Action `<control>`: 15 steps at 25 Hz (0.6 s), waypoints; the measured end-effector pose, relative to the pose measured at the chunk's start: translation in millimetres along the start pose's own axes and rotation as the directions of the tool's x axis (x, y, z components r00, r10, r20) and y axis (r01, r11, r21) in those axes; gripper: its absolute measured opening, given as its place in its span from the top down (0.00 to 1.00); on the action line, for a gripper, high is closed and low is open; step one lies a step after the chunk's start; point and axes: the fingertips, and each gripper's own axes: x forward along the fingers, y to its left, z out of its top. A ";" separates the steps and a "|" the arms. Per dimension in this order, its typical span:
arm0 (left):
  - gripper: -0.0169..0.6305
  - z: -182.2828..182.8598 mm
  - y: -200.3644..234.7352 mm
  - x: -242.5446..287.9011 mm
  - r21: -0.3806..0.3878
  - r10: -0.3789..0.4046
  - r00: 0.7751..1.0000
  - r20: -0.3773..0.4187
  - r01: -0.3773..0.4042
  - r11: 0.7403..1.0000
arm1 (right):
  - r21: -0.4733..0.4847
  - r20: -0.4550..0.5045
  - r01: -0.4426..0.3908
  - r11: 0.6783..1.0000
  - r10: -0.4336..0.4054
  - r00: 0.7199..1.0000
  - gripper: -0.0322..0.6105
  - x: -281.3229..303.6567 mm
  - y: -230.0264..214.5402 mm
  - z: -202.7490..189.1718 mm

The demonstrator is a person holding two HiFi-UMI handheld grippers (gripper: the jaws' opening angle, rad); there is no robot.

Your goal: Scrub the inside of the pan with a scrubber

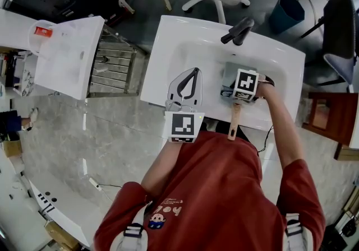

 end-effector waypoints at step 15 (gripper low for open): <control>0.96 -5.6 -6.0 6.3 0.009 -0.034 0.999 -0.024 0.034 0.999 | 0.009 -0.031 0.035 0.999 -0.034 0.999 0.72 1.6 -5.8 -0.9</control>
